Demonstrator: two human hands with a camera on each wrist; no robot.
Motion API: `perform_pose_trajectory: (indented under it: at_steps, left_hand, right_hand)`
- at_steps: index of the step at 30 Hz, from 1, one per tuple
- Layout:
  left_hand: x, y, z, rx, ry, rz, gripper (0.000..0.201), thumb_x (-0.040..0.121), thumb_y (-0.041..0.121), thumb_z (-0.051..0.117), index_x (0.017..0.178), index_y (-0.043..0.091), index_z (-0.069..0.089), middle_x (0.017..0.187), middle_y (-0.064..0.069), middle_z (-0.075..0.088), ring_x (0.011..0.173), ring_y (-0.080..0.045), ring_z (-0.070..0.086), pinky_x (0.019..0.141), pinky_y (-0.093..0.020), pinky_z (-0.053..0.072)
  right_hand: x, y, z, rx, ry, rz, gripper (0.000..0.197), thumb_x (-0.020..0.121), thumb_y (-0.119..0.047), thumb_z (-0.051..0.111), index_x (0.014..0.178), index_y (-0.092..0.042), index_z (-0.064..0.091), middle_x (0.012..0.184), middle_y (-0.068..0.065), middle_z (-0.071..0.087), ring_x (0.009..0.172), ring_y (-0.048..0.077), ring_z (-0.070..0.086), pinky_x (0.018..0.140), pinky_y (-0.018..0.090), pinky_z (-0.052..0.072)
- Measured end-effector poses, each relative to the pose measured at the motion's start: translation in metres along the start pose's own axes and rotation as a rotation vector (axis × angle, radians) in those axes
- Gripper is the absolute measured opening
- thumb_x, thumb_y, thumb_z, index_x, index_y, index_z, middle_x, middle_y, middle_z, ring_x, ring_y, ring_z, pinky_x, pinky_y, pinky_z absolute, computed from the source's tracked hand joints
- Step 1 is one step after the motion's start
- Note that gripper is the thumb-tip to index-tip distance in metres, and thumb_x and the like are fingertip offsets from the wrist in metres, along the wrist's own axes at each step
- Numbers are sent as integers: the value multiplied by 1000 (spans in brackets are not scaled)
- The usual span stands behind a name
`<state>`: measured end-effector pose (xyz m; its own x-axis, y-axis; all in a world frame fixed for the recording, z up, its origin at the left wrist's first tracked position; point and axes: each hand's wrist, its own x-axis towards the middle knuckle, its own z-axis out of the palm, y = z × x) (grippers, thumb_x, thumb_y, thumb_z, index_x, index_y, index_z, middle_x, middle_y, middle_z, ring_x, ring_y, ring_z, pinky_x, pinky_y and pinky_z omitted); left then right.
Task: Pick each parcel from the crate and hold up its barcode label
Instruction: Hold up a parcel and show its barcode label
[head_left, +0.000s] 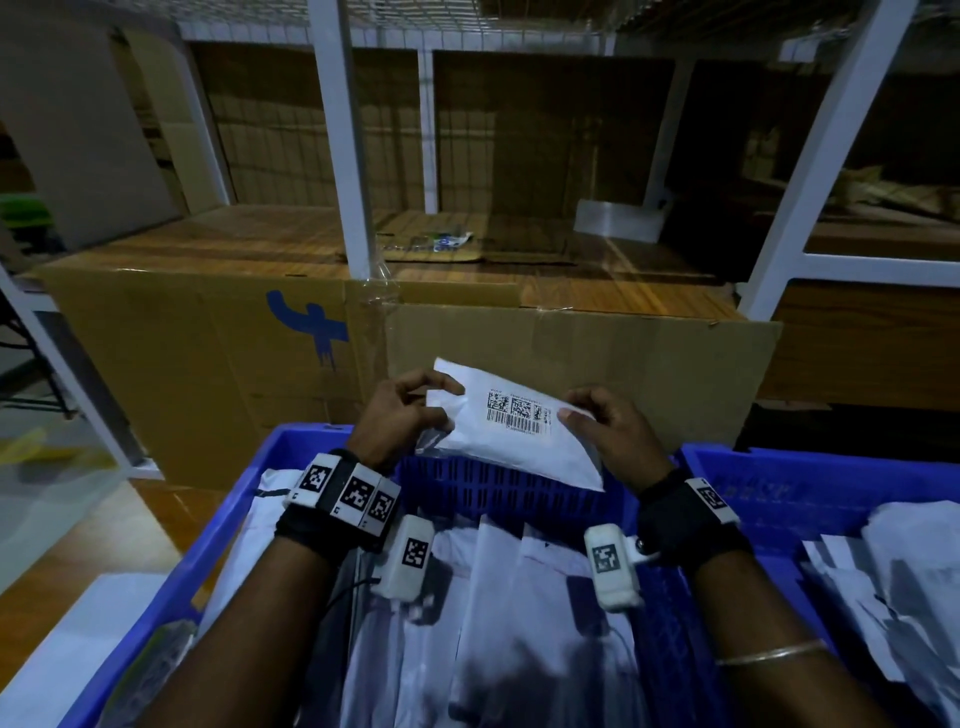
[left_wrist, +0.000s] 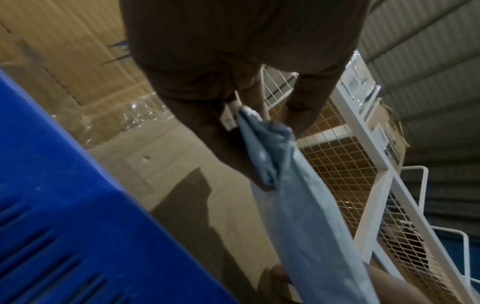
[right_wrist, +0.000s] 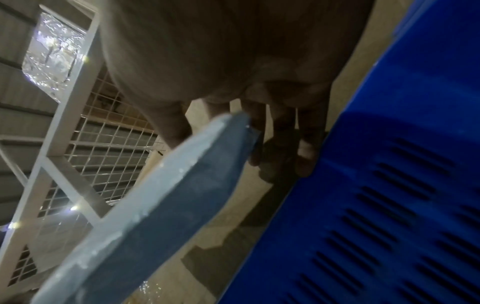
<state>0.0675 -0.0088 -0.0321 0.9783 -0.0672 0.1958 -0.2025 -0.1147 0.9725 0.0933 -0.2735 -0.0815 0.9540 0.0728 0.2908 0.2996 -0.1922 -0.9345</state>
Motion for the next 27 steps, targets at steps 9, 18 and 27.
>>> perform_pose_trajectory:
  at_steps: [9,18,27]
  left_hand:
    - [-2,0,6,-112,28,-97,60,78,-16,63,112,32,51,66,0,69,56,-11,66,46,-24,50]
    - [5,-15,6,-115,99,-75,14,93,9,61,90,-3,68,77,-10,72,69,-20,68,63,-29,54]
    - [8,-18,7,-179,120,4,18,99,6,48,101,18,62,88,-3,71,76,-14,70,66,-29,58]
  right_hand:
    - [-1,-3,-7,-24,90,-11,22,80,-8,78,98,-16,68,96,-1,69,81,7,62,68,24,48]
    - [-5,-12,-6,-39,70,-52,27,77,3,77,95,-15,68,95,-3,70,83,-3,66,73,18,53]
    - [-7,-18,2,100,65,34,55,78,-26,81,125,-20,53,119,2,67,110,19,64,94,50,53]
